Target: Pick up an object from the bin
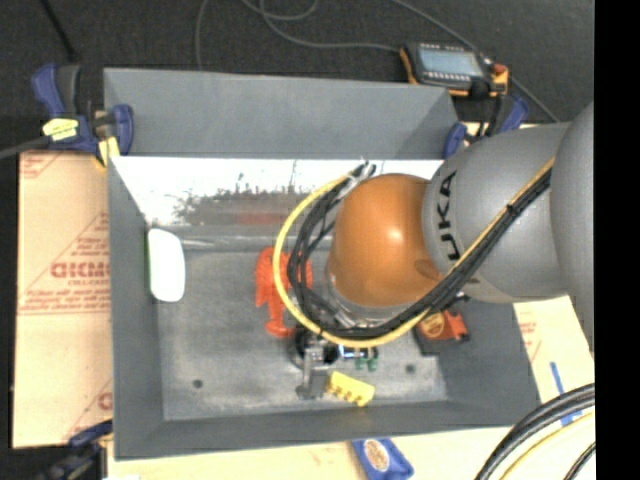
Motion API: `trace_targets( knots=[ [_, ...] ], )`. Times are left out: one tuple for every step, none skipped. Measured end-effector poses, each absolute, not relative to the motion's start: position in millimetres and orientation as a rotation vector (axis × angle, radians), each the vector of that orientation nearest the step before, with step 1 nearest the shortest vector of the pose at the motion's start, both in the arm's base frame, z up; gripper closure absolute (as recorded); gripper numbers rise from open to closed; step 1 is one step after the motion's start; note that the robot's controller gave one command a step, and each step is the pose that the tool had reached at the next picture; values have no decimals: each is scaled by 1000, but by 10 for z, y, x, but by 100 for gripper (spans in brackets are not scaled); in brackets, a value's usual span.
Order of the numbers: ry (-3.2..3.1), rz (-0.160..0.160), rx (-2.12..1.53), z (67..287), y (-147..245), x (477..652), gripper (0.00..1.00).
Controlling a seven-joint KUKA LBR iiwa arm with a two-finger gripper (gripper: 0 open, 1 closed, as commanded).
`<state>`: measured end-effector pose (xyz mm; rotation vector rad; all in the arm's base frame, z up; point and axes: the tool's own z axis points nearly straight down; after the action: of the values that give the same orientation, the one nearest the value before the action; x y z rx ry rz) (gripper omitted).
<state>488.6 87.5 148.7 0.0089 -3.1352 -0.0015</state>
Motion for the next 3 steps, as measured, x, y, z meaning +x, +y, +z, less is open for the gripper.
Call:
trace_targets(
  knots=[
    [-3137,-2,7,1505,874,4887,0],
    [-3151,0,94,1331,928,5079,0],
    [-3139,-3,143,1066,665,5219,0]
  ],
)
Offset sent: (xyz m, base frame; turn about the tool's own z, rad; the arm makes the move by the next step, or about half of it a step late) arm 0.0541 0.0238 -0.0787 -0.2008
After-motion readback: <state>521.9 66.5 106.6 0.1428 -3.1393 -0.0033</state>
